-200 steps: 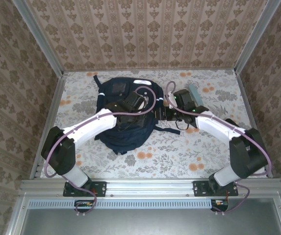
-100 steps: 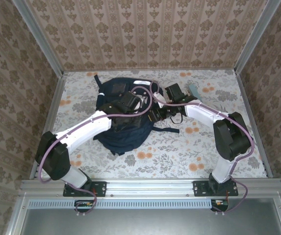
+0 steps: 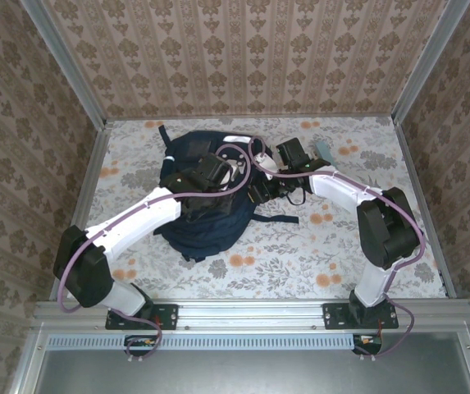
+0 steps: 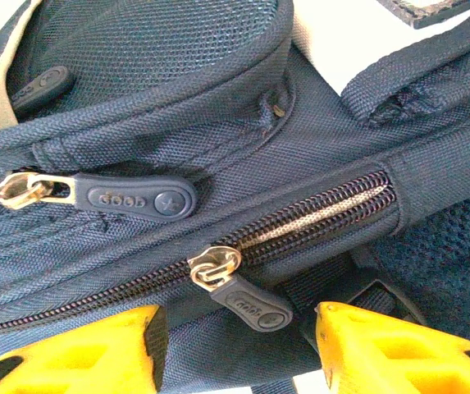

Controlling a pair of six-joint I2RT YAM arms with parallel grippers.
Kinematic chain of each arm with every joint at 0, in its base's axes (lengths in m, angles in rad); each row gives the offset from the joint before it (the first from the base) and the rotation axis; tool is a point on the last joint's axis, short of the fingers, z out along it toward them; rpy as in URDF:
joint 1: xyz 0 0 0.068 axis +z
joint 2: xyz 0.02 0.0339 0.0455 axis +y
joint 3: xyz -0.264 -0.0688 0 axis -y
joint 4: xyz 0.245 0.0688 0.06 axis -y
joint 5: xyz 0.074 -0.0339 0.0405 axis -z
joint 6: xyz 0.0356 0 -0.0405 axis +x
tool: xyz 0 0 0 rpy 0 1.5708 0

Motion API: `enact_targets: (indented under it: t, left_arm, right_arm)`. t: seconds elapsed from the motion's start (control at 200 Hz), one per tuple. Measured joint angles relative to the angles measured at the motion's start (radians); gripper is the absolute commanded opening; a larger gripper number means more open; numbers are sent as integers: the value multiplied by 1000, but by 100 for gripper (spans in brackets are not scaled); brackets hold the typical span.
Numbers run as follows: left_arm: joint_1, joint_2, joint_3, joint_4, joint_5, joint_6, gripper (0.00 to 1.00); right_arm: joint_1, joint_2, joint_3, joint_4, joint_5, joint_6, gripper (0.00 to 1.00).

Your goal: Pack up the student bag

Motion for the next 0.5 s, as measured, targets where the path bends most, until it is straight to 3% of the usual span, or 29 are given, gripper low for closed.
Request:
enact_targets:
  t: [0.125, 0.5]
  left_arm:
    - [0, 0, 0, 0, 0, 0, 0]
    - [1, 0, 0, -2, 2, 0, 0]
  right_arm:
    - [0, 0, 8, -5, -4, -15, 55]
    - [4, 48, 69, -54, -72, -50, 34]
